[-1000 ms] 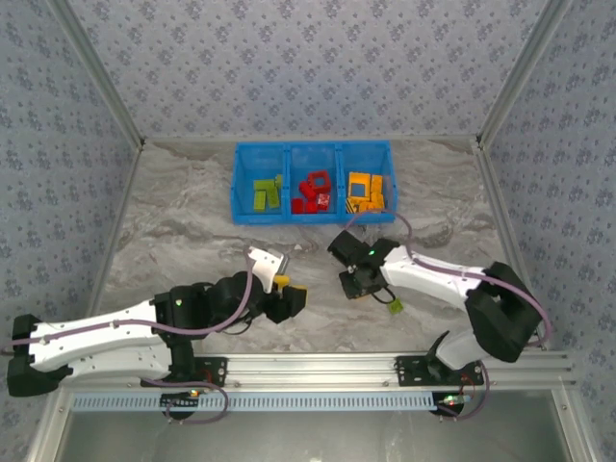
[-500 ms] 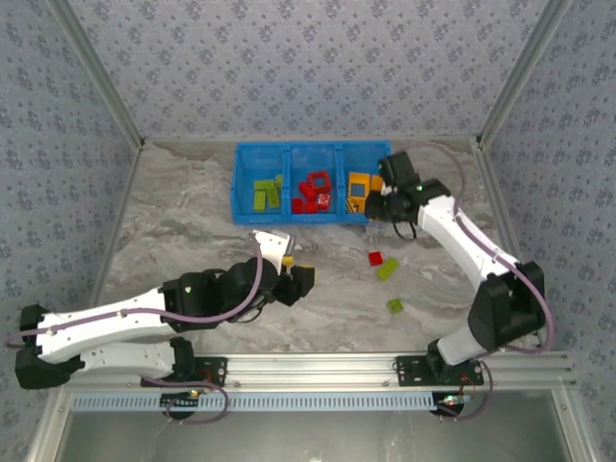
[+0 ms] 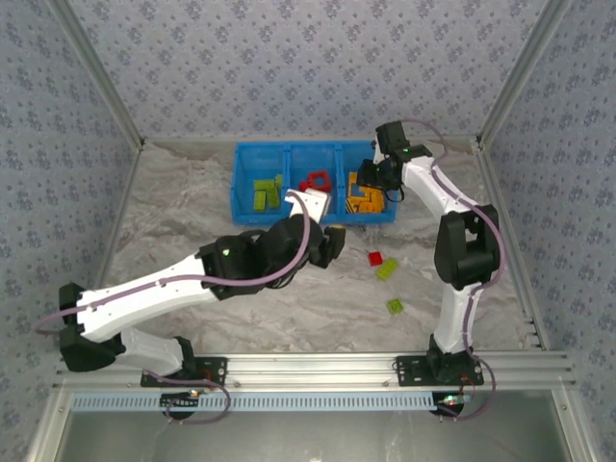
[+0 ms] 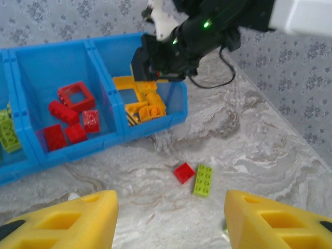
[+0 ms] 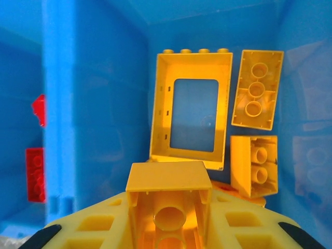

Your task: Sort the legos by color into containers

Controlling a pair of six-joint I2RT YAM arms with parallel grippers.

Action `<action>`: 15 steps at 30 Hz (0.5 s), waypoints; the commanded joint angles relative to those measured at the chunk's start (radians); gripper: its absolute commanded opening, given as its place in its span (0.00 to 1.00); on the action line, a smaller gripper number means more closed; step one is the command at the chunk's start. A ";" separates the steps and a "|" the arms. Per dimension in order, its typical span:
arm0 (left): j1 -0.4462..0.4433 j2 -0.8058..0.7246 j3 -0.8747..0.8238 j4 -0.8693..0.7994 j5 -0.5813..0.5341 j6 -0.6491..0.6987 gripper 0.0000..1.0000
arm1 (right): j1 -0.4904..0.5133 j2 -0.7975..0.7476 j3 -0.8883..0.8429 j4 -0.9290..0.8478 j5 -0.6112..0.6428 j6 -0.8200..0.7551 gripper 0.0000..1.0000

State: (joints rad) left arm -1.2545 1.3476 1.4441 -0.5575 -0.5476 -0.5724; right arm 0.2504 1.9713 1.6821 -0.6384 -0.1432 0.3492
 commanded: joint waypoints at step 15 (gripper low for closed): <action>0.070 0.046 0.032 0.064 0.114 0.078 0.56 | 0.043 0.300 0.382 -0.149 0.465 -0.101 0.34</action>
State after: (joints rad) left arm -1.1912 1.4212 1.4864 -0.5358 -0.4461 -0.5220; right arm 0.2802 2.2208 2.0212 -0.7403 0.2146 0.2882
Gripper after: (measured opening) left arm 0.564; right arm 0.348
